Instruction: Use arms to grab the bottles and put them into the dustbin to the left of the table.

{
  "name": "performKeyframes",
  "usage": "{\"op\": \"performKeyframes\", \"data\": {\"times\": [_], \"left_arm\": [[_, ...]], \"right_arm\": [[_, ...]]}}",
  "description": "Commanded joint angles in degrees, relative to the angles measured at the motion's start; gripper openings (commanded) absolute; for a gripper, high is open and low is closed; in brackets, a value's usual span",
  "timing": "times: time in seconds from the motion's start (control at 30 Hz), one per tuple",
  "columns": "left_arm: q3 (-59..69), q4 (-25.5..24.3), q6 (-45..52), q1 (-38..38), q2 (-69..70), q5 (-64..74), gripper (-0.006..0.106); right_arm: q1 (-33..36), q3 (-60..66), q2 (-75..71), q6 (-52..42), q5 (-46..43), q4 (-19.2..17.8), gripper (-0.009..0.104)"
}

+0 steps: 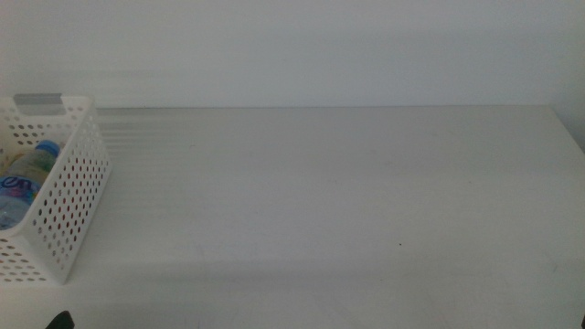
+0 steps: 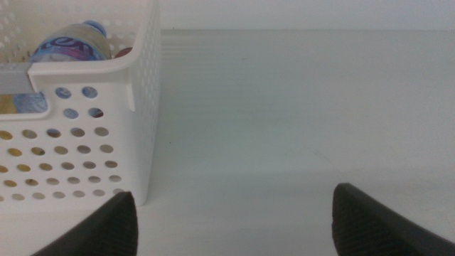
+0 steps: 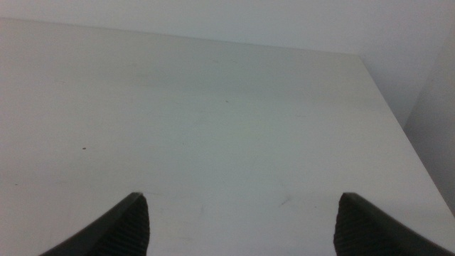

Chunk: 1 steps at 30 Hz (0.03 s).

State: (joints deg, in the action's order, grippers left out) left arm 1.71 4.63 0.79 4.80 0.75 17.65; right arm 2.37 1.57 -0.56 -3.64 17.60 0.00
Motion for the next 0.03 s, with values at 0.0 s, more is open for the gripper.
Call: {"op": "performKeyframes", "data": {"times": [0.0], "left_arm": [[0.34,0.24,-0.79,-0.07,0.86,-4.32,0.090]], "right_arm": [[-0.31,-0.39,-1.59,-0.86,-4.17,0.00,0.068]]}}
